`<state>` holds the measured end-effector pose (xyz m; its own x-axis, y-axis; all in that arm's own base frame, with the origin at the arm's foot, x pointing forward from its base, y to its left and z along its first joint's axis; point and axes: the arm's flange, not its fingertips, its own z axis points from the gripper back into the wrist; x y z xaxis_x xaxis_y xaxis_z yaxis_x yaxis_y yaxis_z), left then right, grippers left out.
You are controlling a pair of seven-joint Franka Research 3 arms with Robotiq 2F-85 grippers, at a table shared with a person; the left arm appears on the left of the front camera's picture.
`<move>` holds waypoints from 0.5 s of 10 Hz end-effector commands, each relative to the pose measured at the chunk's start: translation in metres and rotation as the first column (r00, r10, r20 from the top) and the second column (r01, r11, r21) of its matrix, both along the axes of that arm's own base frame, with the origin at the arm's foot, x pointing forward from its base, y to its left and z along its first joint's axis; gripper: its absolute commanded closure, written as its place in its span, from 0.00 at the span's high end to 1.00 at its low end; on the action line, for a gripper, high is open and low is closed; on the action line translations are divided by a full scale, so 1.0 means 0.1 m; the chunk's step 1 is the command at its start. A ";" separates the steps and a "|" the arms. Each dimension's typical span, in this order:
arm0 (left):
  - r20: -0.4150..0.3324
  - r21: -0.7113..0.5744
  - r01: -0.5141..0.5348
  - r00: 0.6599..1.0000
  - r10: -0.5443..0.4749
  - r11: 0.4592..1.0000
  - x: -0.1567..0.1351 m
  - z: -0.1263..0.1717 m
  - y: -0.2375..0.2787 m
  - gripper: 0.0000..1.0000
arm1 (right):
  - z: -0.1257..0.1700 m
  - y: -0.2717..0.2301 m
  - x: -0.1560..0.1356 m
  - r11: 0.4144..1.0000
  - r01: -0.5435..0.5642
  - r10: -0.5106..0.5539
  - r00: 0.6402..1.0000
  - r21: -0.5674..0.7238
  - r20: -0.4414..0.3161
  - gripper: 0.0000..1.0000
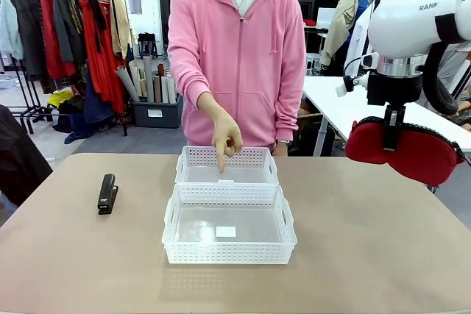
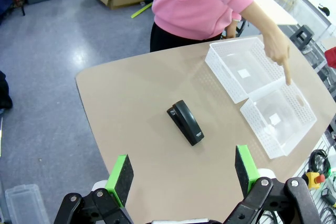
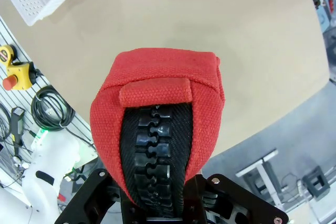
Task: Distribute items into two baskets.
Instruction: Place the picked Pencil pouch into the Organizing basket as instructed by the person.
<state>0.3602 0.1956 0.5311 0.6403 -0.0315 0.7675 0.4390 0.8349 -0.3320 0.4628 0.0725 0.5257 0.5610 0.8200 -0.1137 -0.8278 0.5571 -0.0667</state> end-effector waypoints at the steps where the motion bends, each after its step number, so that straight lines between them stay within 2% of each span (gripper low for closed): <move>1: 0.027 -0.011 0.011 1.000 -0.011 1.000 0.01 -0.01 0.01 1.00 | -0.01 0.09 -0.06 1.000 -0.025 0.025 1.000 0.012 0.001 0.00; 5: 0.027 -0.011 0.011 1.000 -0.011 1.000 0.01 -0.01 0.01 1.00 | -0.04 0.53 -0.29 0.985 -0.156 0.156 0.988 0.075 0.002 0.00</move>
